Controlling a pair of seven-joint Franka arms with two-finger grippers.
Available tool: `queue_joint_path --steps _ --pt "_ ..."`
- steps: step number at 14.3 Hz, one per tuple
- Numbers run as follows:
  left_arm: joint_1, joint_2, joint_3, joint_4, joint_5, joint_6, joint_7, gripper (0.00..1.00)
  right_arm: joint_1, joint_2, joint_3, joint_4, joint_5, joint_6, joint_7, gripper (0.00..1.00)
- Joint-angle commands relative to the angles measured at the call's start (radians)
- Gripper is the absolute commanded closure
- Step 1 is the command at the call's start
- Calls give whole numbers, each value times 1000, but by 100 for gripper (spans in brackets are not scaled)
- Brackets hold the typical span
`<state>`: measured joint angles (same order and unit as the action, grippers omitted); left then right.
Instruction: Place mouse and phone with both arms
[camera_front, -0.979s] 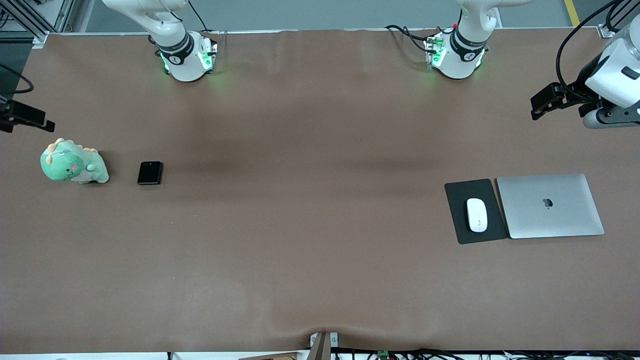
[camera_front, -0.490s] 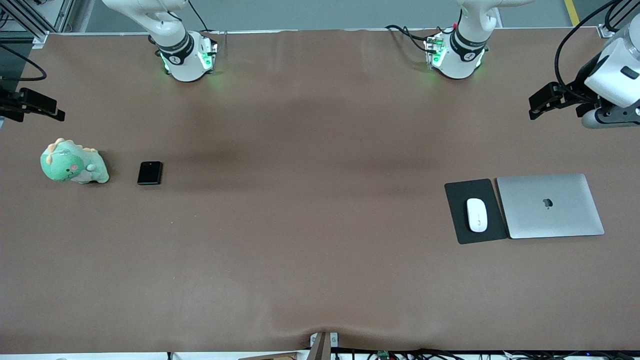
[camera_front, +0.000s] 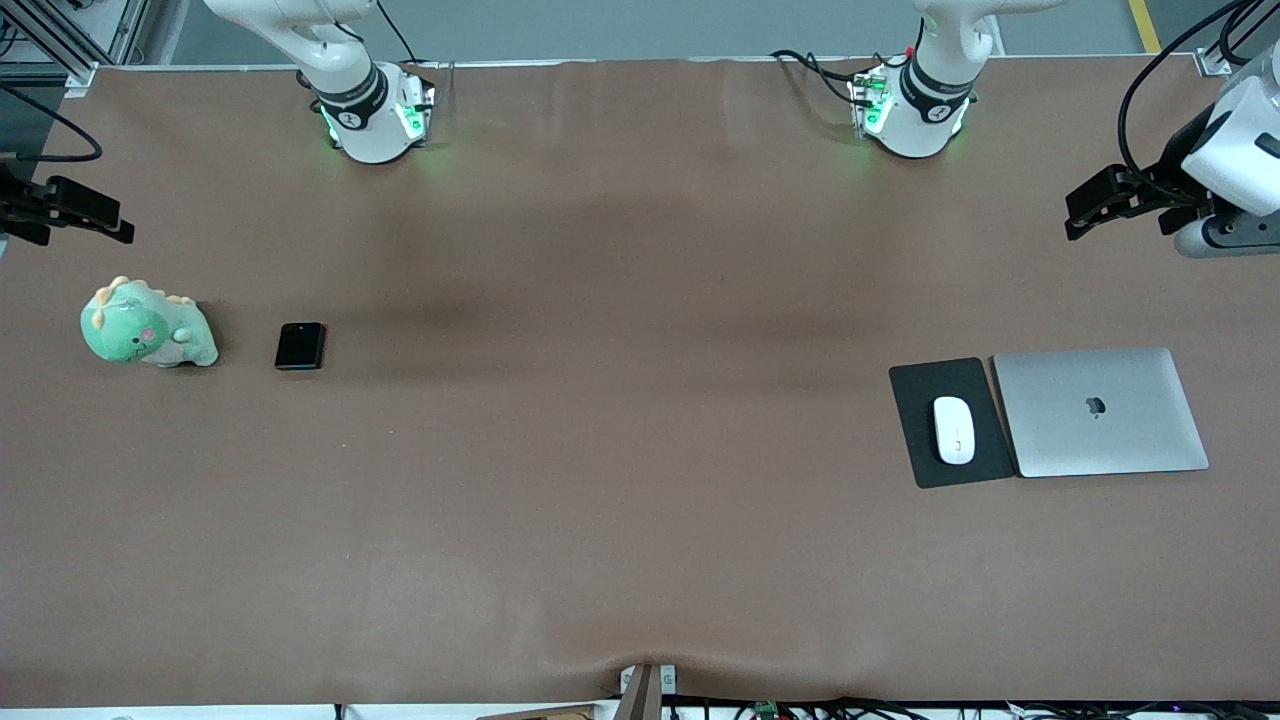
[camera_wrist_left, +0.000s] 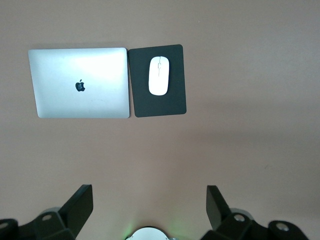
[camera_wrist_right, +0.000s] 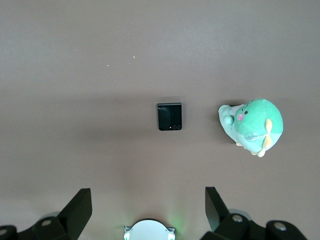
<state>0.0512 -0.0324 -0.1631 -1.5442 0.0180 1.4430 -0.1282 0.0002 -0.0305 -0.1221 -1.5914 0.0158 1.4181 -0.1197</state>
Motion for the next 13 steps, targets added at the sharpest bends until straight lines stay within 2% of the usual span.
queue_joint_path --steps 1,6,13 --pt "6 -18 2 3 -19 -7 32 0 12 -29 9 -32 -25 16 14 0" --pt "7 -53 2 -30 -24 -6 30 0 12 -29 10 -30 -25 18 14 0" --pt "19 -35 2 6 -33 -7 36 0 12 -29 10 -30 -25 18 14 0"
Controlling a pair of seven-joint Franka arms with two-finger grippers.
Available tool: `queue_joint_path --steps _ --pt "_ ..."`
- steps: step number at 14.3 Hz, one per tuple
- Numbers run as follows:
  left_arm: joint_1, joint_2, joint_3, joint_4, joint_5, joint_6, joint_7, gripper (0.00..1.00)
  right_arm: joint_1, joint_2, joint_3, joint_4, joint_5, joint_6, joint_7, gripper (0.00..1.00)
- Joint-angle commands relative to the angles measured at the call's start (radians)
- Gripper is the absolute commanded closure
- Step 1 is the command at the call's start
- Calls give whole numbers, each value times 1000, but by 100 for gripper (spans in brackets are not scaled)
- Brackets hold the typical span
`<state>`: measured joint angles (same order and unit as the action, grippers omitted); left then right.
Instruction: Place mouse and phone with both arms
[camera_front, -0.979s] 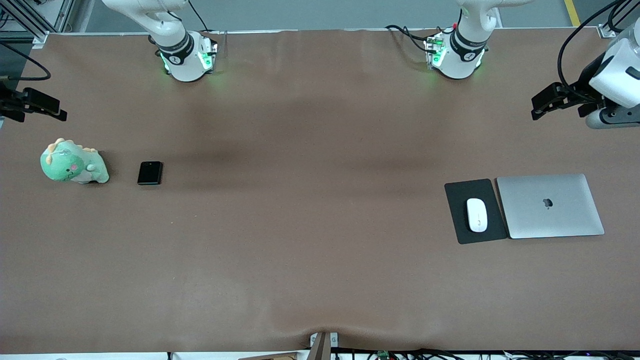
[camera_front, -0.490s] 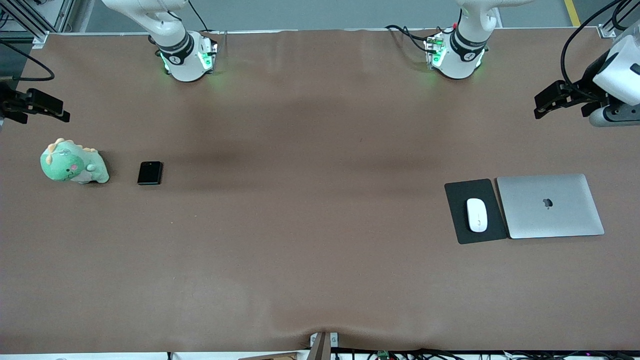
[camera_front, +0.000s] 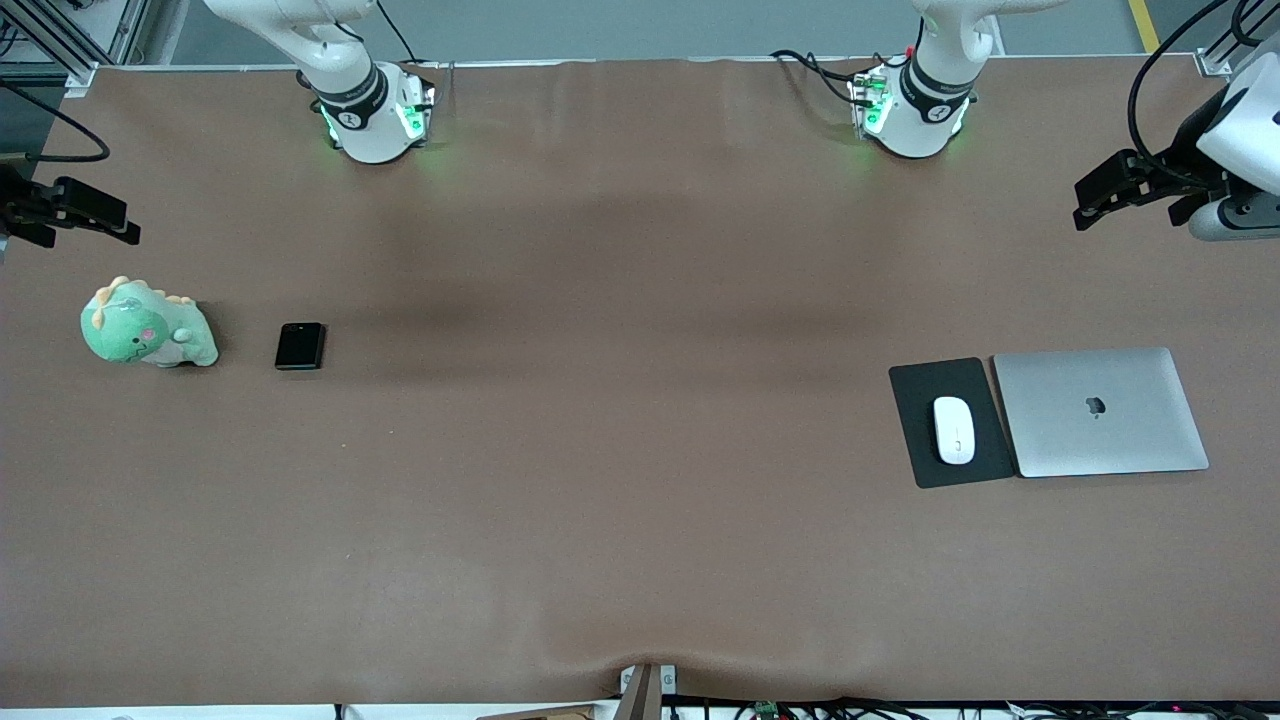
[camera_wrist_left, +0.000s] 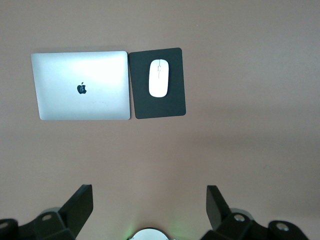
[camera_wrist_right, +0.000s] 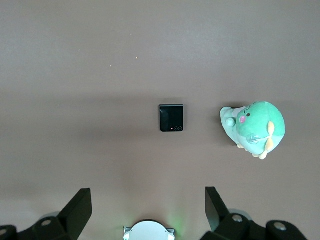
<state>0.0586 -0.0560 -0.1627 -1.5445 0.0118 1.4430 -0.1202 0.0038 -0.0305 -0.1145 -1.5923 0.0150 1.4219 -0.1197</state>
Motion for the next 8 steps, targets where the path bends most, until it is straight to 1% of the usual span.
queue_joint_path --steps 1,8 --pt "10 -10 2 7 -26 -7 28 0 8 -28 3 -29 -24 12 14 0" --pt "9 -10 2 6 -16 -10 27 0 8 -28 3 -29 -24 11 14 0"
